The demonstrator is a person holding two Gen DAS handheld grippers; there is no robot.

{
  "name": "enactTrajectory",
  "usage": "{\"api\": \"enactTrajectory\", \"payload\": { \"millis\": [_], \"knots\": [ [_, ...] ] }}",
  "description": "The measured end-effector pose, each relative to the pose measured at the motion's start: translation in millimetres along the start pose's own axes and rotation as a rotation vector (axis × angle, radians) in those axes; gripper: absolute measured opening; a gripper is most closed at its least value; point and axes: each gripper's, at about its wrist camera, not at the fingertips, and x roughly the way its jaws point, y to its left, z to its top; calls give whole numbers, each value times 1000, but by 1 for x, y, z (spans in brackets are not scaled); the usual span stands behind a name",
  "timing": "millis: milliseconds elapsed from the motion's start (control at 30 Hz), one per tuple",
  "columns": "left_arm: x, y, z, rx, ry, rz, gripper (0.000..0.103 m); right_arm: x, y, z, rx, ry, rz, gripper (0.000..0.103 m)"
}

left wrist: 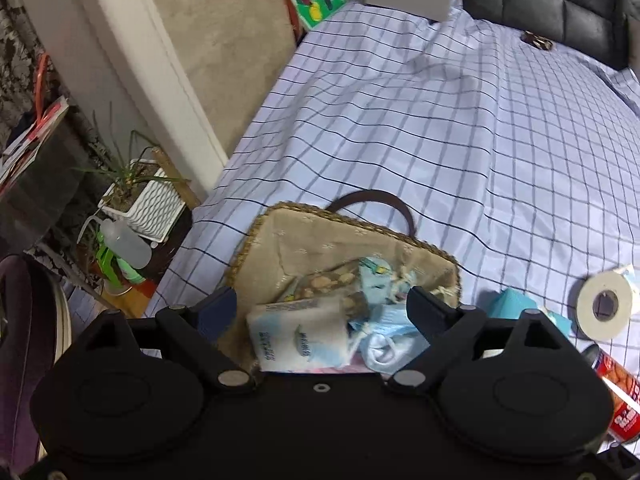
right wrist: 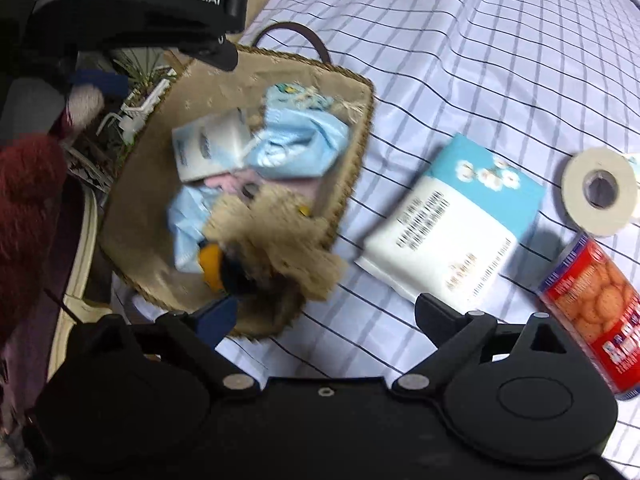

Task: Organize soft objects
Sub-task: 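Withdraw both tools from the basket toward the biscuit can and tape roll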

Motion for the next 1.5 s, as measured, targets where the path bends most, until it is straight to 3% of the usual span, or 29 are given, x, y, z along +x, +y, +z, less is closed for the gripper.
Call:
{"api": "enactTrajectory", "payload": {
  "millis": [367,867,1167,1333,1500],
  "knots": [
    [-8,-50,-13,110,10,-64,89,-7,-41,-45,-19,102,-102,99],
    [-12,-119,-38,252,11,-87,90,6,-81,-106,-56,221,-187,99],
    [17,-153,-76,337,169,-57,90,-5,-108,-127,-39,221,-194,99],
    [24,-158,-89,350,230,-98,90,-9,-119,-123,-36,204,-205,99],
    [17,-157,-90,355,207,-124,90,-14,-126,-117,-29,187,-185,99]
  ]
}}
